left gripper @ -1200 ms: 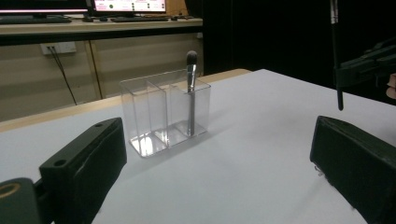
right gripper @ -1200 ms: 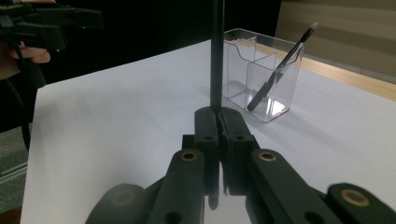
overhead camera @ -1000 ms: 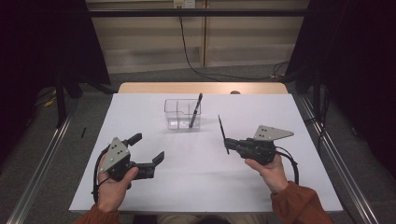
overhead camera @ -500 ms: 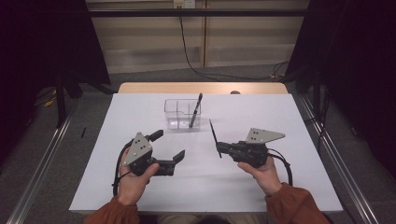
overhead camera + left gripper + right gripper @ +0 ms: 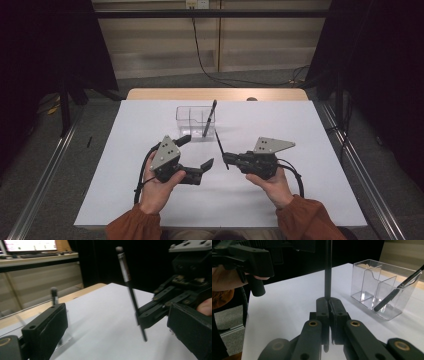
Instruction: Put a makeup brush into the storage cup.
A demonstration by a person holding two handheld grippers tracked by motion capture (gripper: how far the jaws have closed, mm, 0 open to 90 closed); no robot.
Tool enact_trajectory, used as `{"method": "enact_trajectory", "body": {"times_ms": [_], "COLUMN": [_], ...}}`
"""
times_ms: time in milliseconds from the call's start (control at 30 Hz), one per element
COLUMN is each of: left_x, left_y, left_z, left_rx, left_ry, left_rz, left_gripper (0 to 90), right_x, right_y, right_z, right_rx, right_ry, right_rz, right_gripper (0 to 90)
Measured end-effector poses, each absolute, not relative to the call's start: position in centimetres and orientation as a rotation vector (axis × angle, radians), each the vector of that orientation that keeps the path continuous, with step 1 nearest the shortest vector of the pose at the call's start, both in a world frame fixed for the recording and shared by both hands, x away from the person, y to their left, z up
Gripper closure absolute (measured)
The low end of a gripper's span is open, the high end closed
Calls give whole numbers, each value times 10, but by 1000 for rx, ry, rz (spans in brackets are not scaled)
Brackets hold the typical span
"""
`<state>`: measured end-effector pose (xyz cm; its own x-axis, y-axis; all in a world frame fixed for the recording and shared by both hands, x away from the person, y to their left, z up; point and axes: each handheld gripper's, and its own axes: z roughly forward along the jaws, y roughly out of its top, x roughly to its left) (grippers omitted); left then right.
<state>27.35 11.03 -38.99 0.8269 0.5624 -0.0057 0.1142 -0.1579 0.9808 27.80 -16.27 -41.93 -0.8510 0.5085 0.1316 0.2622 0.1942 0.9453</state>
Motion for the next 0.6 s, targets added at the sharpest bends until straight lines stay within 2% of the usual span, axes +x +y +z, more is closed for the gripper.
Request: {"method": "enact_trajectory", "body": {"times_ms": [233,433,533,600], "left_x": [277,279,280,281], "left_y": [96,86,81,79], "left_z": [-391,-390,-388,-387], "left_rx": [1714,1710,1698,1688], "left_ry": [515,507,490,496], "left_rz": [411,389,387,401], "left_gripper": [39,84,163,247], "right_x": [275,274,272,272], "right_y": [-162,-162,-161,-160], "right_z": [-423,-425,-427,-427], "right_rx": [752,764,757,752], "right_ry": [2255,2242,2255,2256], "right_rz": [1713,1745,1732,1733], "right_gripper": [869,869,869,869]}}
